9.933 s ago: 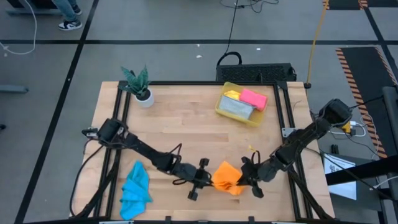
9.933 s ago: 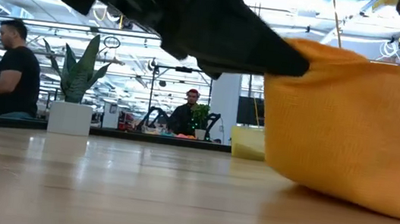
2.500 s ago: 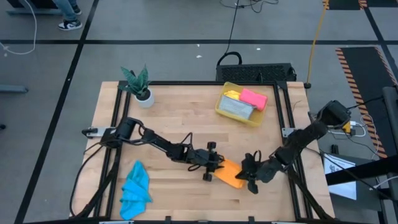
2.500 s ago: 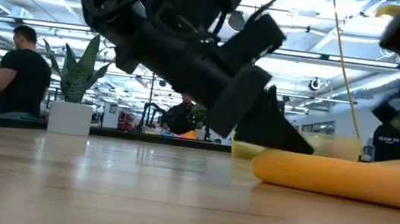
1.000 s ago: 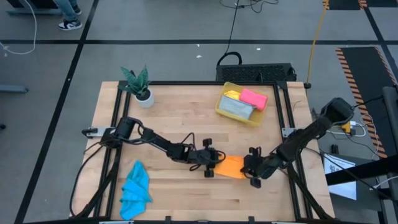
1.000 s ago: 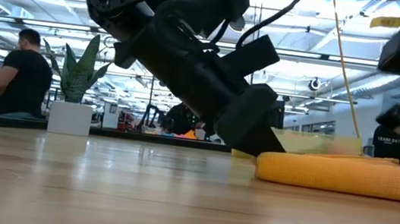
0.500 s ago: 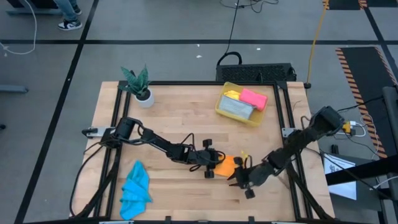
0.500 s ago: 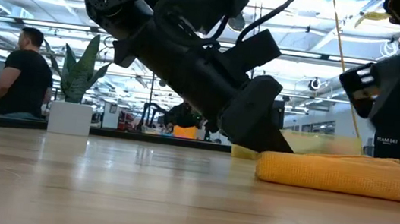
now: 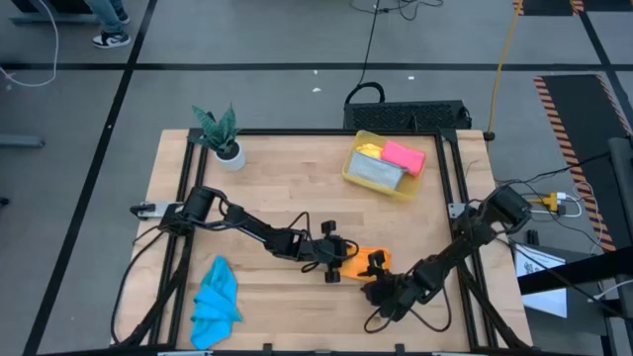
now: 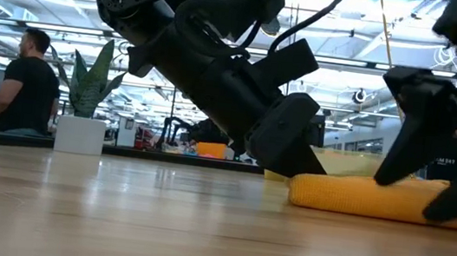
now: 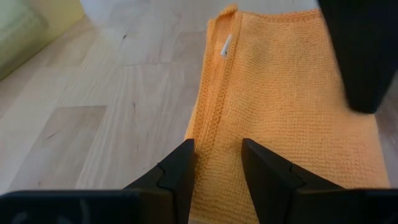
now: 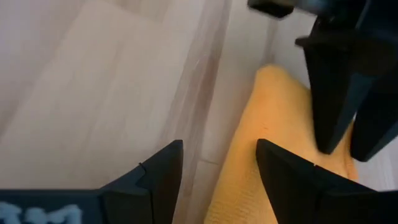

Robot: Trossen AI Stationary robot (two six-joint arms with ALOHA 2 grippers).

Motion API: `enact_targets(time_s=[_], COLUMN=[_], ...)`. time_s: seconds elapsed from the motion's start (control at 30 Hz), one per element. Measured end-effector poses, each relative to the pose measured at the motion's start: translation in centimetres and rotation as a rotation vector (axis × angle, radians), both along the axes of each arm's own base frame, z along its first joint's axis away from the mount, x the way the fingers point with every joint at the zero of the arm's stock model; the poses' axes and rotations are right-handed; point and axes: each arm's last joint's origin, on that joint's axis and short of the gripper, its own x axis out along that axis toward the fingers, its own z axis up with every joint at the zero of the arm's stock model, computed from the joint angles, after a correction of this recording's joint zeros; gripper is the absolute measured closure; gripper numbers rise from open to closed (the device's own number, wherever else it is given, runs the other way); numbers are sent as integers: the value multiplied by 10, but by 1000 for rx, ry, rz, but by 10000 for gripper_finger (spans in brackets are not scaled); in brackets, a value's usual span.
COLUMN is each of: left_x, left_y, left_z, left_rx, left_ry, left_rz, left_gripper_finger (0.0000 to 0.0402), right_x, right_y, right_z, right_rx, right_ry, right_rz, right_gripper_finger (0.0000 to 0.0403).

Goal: Fold microfiber towels
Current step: Fold the orange kitchen towel, then put the orange kitchen towel into the yellow bin

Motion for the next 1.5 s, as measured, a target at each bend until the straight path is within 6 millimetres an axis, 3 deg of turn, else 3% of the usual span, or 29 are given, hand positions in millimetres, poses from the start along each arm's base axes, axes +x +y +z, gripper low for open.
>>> enact_targets(time_s=[0.2, 0.5, 0.83, 0.9, 1.0, 1.1, 1.3, 1.5], left_x=[0, 0, -2, -5, -13, -26, -61, -94], left_y=[1, 3, 0, -2, -5, -9, -25, -48], left_z=[0, -1, 1, 8, 25, 43, 65, 62], left_rx=[-1, -11, 2, 31, 98, 204, 358, 368], left_ry=[4, 11, 32, 55, 84, 131, 204, 291], left_rz=[5, 16, 2, -15, 26, 109, 316, 387], left_gripper_finger=[266, 266, 266, 266, 266, 266, 266, 266], right_x=[1, -2, -4, -4, -4, -4, -3, -7], right_y=[-3, -6, -6, -5, -5, -7, -23, -66], right_z=[-13, -12, -14, -14, -11, 1, 55, 106], right_rx=[-151, -174, -151, -136, -116, -11, 167, 216], right_ry=[-16, 5, 57, 73, 80, 80, -45, -159], right_rz=[-26, -39, -10, 9, 24, 6, -29, -116], right_gripper_finger=[208, 223, 357, 384, 394, 386, 395, 397])
